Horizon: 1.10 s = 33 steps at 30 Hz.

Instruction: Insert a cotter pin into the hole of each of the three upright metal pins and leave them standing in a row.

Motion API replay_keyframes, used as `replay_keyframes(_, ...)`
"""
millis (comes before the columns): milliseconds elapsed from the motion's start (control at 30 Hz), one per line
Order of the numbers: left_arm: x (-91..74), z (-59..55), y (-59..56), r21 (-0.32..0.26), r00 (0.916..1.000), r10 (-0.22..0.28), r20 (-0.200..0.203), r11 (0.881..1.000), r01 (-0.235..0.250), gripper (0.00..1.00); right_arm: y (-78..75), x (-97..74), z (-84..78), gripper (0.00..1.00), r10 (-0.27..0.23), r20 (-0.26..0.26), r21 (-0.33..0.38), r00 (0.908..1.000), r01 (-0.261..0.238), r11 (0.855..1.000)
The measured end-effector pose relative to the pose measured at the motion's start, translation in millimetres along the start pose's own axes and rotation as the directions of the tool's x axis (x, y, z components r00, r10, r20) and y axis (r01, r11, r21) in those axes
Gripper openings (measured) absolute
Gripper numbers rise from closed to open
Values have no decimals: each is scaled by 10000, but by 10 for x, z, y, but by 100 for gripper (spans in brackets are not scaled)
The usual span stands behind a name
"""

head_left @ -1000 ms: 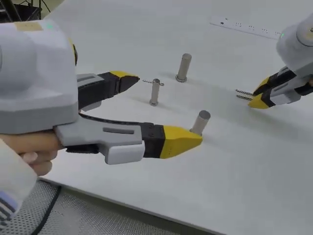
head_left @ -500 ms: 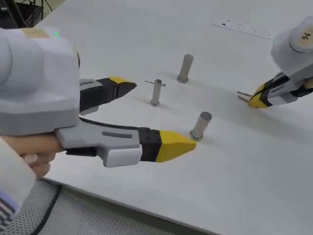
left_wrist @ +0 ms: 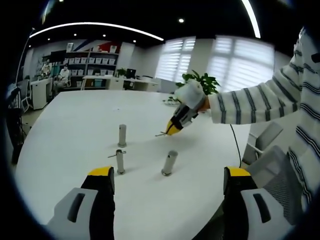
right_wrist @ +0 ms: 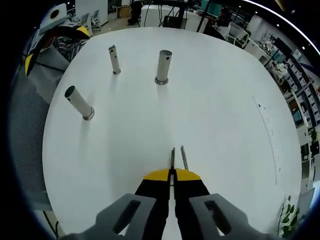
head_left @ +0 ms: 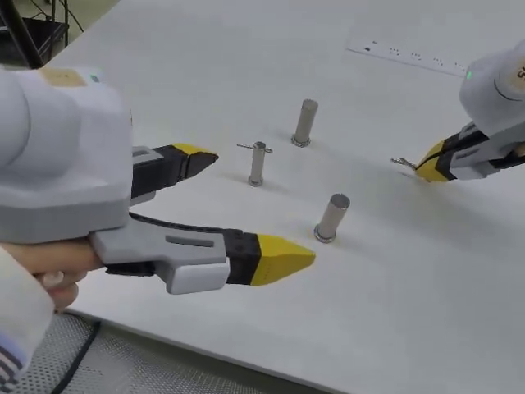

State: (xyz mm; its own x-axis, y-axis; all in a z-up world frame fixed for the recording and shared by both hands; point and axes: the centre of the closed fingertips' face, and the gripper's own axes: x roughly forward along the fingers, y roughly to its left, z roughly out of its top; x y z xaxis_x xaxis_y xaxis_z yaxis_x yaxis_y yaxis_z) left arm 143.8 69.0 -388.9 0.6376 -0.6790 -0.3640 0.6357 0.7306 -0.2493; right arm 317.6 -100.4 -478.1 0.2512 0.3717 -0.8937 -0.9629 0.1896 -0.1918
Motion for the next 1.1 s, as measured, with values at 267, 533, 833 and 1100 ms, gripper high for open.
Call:
replay_keyframes(267, 14, -48, -1, 57, 9992, -38, -387, 10000, 40, 82, -20, -286, 186, 0, -705, 705, -628, 9950, 750, 9952)
replay_keyframes(533, 37, 40, -38, -544, 9996, -276, -87, 9982, 271, 73, 49, -620, 443, 0, -1485, 1696, -1253, 9743, 1708, 9773)
replay_keyframes(833, 107, 142, -100, -916, 9983, -581, 67, 9941, 585, 66, 257, -889, 711, 0, -1872, 2811, -1672, 9413, 2401, 9562)
replay_keyframes(1100, 208, 163, -100, -1748, 9968, -799, 46, 9814, 794, 50, 615, -992, 825, 0, -1644, 3481, -2287, 9229, 2537, 9399)
